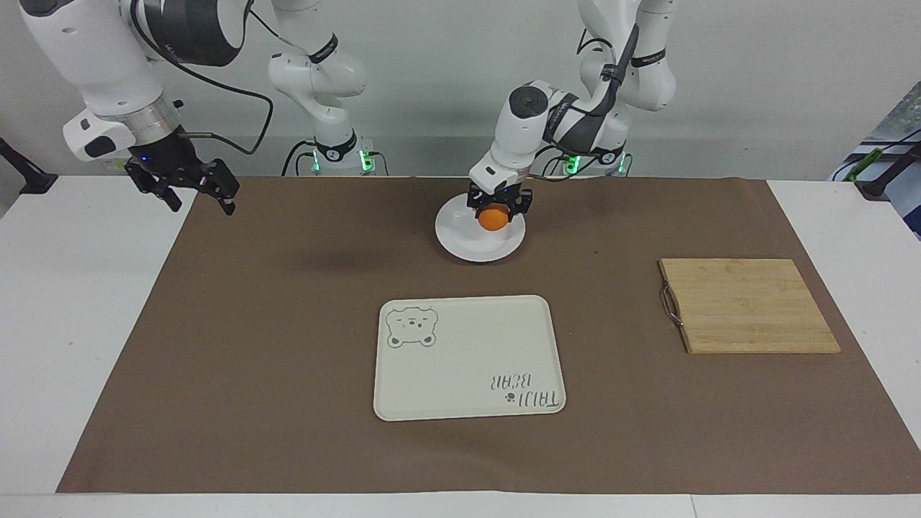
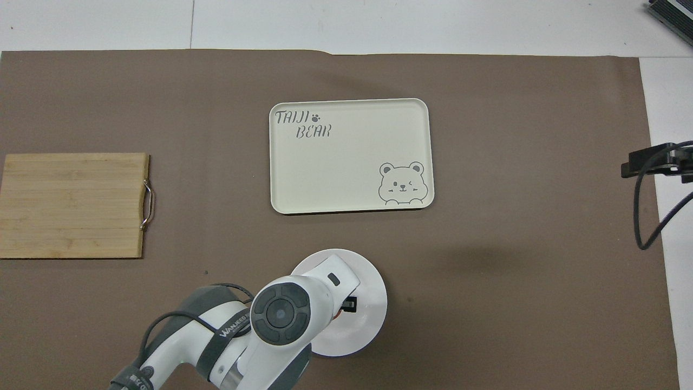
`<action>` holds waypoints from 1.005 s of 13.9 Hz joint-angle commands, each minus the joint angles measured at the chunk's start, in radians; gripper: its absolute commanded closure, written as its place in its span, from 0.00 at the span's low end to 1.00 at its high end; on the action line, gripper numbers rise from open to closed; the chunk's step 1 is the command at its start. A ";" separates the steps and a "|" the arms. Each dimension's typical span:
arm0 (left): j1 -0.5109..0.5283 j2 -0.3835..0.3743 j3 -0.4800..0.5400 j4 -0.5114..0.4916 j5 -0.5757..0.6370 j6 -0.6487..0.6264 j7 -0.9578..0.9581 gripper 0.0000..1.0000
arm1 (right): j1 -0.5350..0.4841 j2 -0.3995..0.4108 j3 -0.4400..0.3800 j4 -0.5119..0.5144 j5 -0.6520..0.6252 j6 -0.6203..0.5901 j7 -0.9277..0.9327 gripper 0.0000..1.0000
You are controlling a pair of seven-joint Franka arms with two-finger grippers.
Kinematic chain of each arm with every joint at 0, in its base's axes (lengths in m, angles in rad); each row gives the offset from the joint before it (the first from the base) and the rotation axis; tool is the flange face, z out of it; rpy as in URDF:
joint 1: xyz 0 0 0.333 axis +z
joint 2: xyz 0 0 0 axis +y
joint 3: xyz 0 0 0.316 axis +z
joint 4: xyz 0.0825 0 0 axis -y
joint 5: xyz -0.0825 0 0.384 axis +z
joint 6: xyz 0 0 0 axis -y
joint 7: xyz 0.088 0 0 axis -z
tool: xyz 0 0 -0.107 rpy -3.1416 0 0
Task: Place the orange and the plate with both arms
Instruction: 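Carry the orange with the left gripper over the white plate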
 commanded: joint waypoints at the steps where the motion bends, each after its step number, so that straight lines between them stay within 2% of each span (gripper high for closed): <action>1: -0.058 0.015 0.021 -0.037 -0.029 0.073 -0.045 0.89 | -0.010 -0.005 0.013 -0.005 -0.004 -0.007 0.021 0.00; 3: -0.057 0.045 0.021 -0.034 -0.037 0.099 -0.050 0.75 | -0.010 -0.005 0.013 -0.005 -0.004 -0.007 0.021 0.00; 4: -0.058 0.058 0.021 -0.032 -0.054 0.104 -0.053 0.51 | -0.010 -0.007 0.013 -0.005 -0.004 -0.007 0.021 0.00; 5: -0.058 0.059 0.021 -0.028 -0.062 0.096 -0.056 0.19 | -0.010 -0.005 0.013 -0.005 -0.004 -0.007 0.021 0.00; 6: -0.057 0.063 0.021 -0.019 -0.062 0.097 -0.054 0.00 | -0.010 -0.005 0.013 -0.005 -0.004 -0.007 0.021 0.00; 10: -0.040 0.043 0.030 0.034 -0.060 0.067 -0.039 0.00 | -0.010 -0.007 0.013 -0.005 -0.004 -0.007 0.021 0.00; 14: 0.070 0.037 0.032 0.159 0.005 -0.041 -0.035 0.00 | -0.010 -0.005 0.013 -0.005 -0.004 -0.007 0.021 0.00</action>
